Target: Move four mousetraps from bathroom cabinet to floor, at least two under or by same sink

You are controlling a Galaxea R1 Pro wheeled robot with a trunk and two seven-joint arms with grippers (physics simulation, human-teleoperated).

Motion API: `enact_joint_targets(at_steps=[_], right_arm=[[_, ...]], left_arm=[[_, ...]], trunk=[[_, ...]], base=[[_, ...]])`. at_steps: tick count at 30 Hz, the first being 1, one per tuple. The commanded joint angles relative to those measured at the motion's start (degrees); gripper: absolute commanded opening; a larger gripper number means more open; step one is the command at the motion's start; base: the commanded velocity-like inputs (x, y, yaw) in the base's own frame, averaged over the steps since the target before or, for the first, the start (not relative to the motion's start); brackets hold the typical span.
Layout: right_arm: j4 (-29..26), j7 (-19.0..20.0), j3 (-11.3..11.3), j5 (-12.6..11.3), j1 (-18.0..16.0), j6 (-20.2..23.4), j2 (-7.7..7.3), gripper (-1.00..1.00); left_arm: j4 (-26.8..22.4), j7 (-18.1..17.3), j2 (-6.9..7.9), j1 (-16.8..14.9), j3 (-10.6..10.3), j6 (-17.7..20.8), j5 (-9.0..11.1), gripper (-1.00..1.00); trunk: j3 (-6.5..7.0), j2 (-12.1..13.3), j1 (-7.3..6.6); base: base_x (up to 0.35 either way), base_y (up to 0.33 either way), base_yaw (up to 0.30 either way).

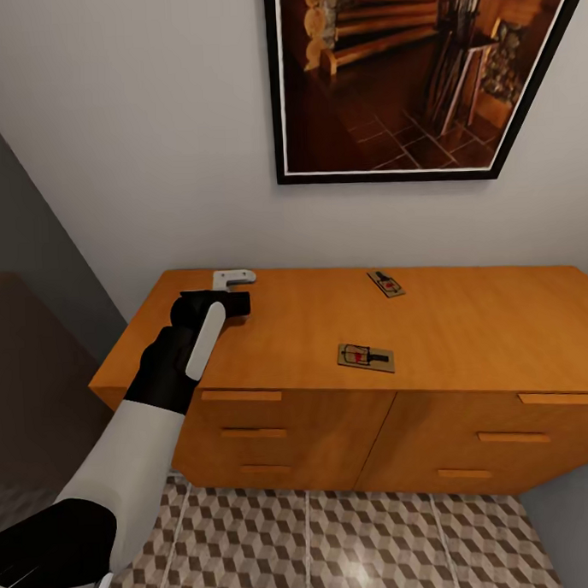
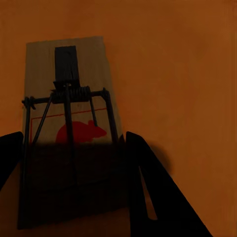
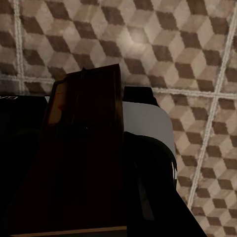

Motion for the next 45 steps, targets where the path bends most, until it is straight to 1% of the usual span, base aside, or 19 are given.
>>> enact_joint_targets(at_steps=[1, 8, 14, 19, 22, 27, 36, 45], right_arm=[[0.05, -0.13, 0.32, -0.15, -0.03, -0.19, 0.01, -1.00], [0.04, -0.13, 0.32, -0.15, -0.03, -0.19, -0.01, -1.00], [0.04, -0.13, 0.32, -0.15, -0.03, -0.19, 0.01, -1.00], [0.04, -0.13, 0.32, -0.15, -0.03, -0.19, 0.01, -1.00], [0.04, -0.13, 0.32, -0.15, -0.03, -0.19, 0.01, -1.00], [0.04, -0.13, 0.32, -0.15, -0.03, -0.19, 0.01, -1.00], [0.04, -0.17, 0.32, -0.15, -0.03, -0.19, 0.01, -1.00], [-0.04, -0.21, 0.32, -0.15, -0.03, -0.19, 0.01, -1.00]], left_arm=[[4.13, 0.43, 0.02, 0.01, -0.06, 0.24, 0.77, -1.00], [3.01, 0.43, -0.09, 0.07, -0.06, 0.26, 0.77, -1.00], [-0.91, 0.43, -0.21, 0.06, -0.01, 0.75, 0.77, -1.00], [-2.27, 0.46, -0.27, 0.07, 0.04, 1.09, 0.77, -1.00], [-3.31, 0.45, -0.38, 0.07, 0.06, 1.90, 0.77, -1.00], [-6.09, 0.51, -0.54, 0.07, 0.09, 5.12, 0.77, -1.00], [-8.72, 0.52, -0.42, 0.07, -0.07, 5.91, 0.77, -1.00], [-9.31, 0.52, -0.24, 0.07, -0.31, 5.95, 0.77, -1.00]], trunk=[[-0.05, -0.02, 0.00], [-0.05, -0.02, 0.00], [-0.05, -0.02, 0.00], [-0.05, -0.02, 0.00], [-0.05, -0.02, 0.00], [-0.05, -0.02, 0.00], [-0.05, -0.02, 0.00], [-0.05, -0.02, 0.00]], base=[[0.000, 0.000, 0.000], [0.000, 0.000, 0.000], [0.000, 0.000, 0.000], [0.000, 0.000, 0.000], [0.000, 0.000, 0.000], [0.000, 0.000, 0.000], [-0.004, 0.000, 0.000], [-0.257, 0.000, 0.000]])
